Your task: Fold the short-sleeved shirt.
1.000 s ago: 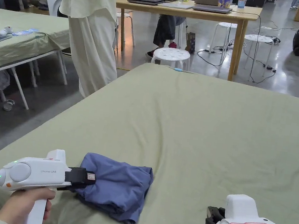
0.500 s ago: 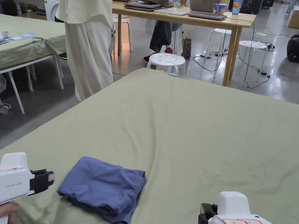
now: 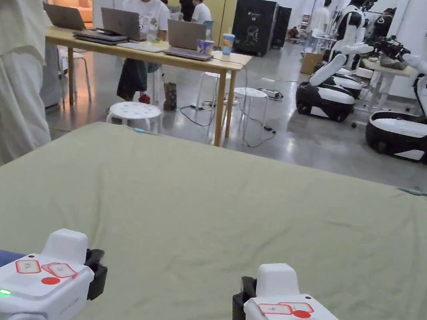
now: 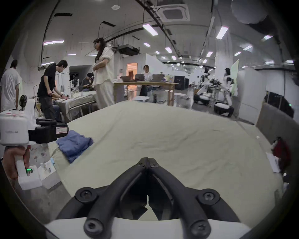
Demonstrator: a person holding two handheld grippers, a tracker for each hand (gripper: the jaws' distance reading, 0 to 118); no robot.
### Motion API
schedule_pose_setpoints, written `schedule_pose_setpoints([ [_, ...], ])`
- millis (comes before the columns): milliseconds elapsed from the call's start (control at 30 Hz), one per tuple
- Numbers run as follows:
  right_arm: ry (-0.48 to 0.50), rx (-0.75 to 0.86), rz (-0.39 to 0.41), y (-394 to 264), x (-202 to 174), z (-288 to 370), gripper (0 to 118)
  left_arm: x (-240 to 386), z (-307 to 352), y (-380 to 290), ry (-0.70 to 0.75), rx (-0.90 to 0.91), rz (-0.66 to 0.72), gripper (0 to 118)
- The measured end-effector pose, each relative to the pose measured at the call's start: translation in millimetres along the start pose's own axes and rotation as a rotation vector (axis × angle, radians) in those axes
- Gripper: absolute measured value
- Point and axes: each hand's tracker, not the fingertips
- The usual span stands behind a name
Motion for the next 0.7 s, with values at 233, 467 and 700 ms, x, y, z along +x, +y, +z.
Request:
schedule_pose_setpoints([
  [233, -0.182, 0.098, 0.016, 13.0, 114.4, 68.0, 0, 140.2, 0.6, 56.2, -0.099, 0.143, -0.075, 0],
  [467, -0.323, 0.244, 0.058, 31.5, 171.7, 117.0, 0, 197.1, 19.7, 99.7, -0.109, 0.261, -0.099, 0],
  [700, -0.384, 0.269, 0.02, 30.9, 191.8, 132.7, 0, 195.2, 32.4, 104.3, -0.083, 0.295, -0.091, 0],
])
